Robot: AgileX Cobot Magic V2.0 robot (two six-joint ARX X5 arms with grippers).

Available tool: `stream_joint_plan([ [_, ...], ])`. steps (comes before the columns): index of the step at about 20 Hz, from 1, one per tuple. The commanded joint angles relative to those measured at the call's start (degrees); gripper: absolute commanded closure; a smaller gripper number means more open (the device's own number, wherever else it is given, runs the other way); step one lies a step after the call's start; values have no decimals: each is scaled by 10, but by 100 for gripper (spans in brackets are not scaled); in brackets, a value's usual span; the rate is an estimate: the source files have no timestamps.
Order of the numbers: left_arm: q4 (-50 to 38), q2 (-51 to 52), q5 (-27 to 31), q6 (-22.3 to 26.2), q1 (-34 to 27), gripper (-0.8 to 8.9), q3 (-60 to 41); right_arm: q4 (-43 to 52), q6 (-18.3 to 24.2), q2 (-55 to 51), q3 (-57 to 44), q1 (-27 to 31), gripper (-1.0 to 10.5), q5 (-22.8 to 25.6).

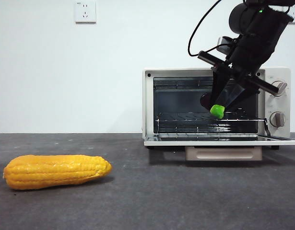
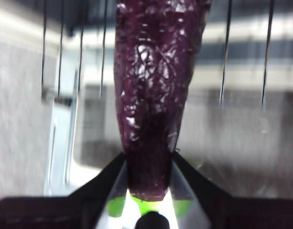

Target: Take the eggplant from the table,put the eggplant in the oven

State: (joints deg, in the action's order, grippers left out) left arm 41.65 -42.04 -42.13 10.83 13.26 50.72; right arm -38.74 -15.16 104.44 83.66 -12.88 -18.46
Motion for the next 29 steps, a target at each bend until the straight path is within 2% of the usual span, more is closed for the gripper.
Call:
stream_joint_plan([
  [1,2,0,1,-2,2,820,-3,36,-37,16,10,6,956,-1],
  [3,3,0,1,-1,2,819,-3,65,-61,19,10,10,953,7],
  [6,6,0,1,-1,2,819,-3,92,-63,22,10,10,942,23],
  [7,7,0,1,-1,2,819,-3,96,-63,22,10,10,909,34],
  [9,8,0,1,-1,2,819,-3,106,-63,22,10,10,752,60],
  [10,9,0,1,-1,2,820,-3,114,-63,22,10,10,717,65],
  [24,10,0,1,-1,2,819,-3,121,-63,22,10,10,717,76],
  [29,9,-1,2,-1,2,819,-3,97,-59,16,10,10,717,75],
])
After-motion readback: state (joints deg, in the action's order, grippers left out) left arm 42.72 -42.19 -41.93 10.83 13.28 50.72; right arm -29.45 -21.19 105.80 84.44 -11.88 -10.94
